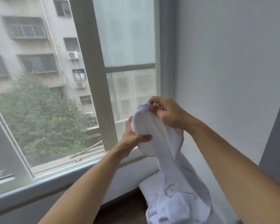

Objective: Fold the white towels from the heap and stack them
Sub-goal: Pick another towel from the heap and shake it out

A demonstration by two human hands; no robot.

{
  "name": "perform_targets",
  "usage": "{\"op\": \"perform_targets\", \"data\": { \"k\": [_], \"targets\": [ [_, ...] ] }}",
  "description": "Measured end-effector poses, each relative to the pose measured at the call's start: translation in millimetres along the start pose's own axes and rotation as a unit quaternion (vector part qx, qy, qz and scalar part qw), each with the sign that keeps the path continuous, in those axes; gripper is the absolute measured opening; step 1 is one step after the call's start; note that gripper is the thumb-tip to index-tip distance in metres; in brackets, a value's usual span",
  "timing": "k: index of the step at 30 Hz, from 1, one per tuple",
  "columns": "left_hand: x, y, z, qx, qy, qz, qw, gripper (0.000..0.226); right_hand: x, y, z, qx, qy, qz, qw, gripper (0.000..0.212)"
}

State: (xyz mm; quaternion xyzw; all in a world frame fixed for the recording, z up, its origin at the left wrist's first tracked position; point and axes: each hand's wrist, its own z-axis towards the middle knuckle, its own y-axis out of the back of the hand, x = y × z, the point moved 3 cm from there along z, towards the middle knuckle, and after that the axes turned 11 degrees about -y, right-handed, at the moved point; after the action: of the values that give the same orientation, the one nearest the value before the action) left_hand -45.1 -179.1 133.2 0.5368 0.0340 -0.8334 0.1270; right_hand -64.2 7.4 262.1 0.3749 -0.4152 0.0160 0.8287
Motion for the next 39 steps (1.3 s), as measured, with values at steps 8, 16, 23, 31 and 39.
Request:
{"op": "perform_targets", "data": {
  "k": [8,16,23,31,39],
  "targets": [
    [-162.2,108.6,-29.2,-0.064,-0.032,-0.013,0.997,0.06,114.9,21.8,39.3,-0.095,0.101,-0.087,0.986,0.015],
    [-273.5,203.5,-87.4,-0.16,-0.132,0.191,0.96,0.029,186.6,-17.4,59.4,-0.18,0.19,-0.179,0.948,0.019],
    [-280.5,290.6,-150.7,-0.172,-0.127,0.302,0.929,0.015,196.9,-90.0,67.9,0.004,0.123,-0.172,0.977,0.048],
    [-267.4,357.8,-209.0,-0.179,-0.037,0.299,0.936,0.046,188.4,-161.7,73.3,0.08,0.054,-0.051,0.994,0.018],
    [-270.2,395.4,-242.6,-0.137,0.072,0.16,0.975,0.056,195.9,-196.9,74.0,0.138,-0.145,0.347,0.917,0.008]
  ]
}}
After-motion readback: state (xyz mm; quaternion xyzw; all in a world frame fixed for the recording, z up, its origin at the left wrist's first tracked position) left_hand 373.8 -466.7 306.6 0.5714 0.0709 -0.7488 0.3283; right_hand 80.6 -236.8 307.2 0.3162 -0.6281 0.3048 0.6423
